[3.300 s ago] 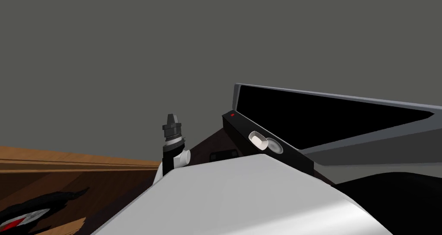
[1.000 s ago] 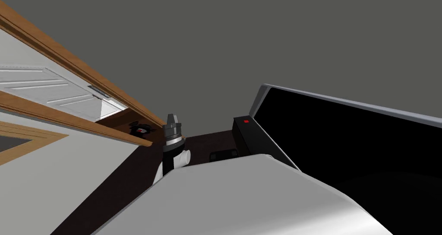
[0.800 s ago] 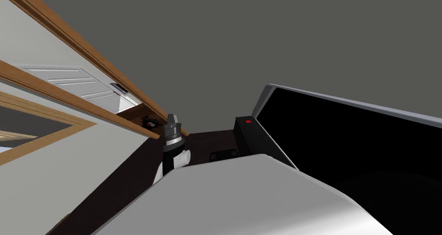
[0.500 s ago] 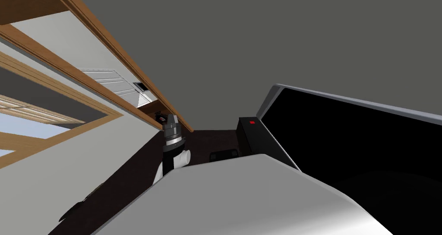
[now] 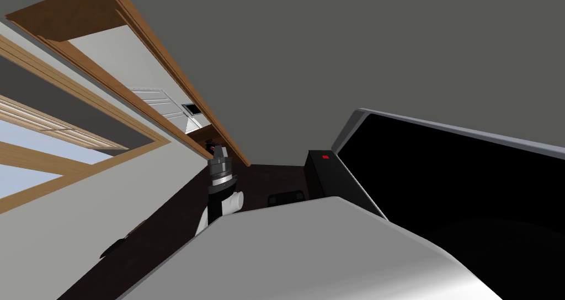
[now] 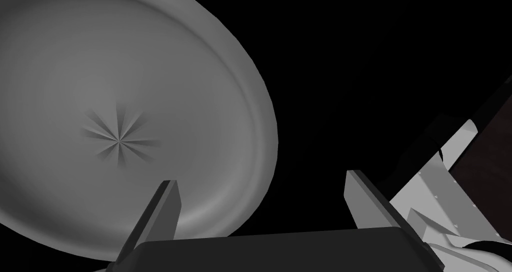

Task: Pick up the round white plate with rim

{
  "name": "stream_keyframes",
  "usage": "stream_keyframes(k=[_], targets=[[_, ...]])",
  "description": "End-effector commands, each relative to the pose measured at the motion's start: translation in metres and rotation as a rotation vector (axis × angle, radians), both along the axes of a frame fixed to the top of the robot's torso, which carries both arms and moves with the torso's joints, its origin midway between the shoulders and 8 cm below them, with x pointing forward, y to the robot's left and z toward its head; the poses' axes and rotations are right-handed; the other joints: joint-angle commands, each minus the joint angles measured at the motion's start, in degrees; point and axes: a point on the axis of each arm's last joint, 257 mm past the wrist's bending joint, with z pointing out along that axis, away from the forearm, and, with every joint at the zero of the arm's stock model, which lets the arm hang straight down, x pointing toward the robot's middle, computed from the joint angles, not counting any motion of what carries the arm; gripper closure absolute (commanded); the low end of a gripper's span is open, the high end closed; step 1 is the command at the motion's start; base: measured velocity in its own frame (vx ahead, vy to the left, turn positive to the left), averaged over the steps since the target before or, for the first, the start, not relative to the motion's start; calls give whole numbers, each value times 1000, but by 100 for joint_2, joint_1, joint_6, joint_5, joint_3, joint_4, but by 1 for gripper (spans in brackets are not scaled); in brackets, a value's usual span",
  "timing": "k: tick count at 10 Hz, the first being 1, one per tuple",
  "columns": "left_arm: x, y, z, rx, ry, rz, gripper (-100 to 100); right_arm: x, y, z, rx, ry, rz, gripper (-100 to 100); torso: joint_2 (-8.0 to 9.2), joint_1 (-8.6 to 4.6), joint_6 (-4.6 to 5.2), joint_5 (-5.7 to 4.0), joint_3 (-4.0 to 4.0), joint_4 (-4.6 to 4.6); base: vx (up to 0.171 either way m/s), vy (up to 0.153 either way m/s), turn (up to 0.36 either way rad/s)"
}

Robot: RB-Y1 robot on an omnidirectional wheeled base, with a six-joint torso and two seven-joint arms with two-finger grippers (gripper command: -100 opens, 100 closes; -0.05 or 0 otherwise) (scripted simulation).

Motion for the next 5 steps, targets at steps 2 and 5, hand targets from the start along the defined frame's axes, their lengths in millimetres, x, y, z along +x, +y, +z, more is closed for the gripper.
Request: stream_keyframes(k=[2, 5], targets=[[0, 0, 0, 0, 0, 0, 0, 0, 0, 0, 0, 0, 0, -100, -1, -1, 0, 0, -1, 0, 4, -4, -12], [0, 0, 0, 0, 0, 0, 0, 0, 0, 0, 0, 0, 0, -100, 6, 8, -2, 1, 3, 1, -5, 6, 18]])
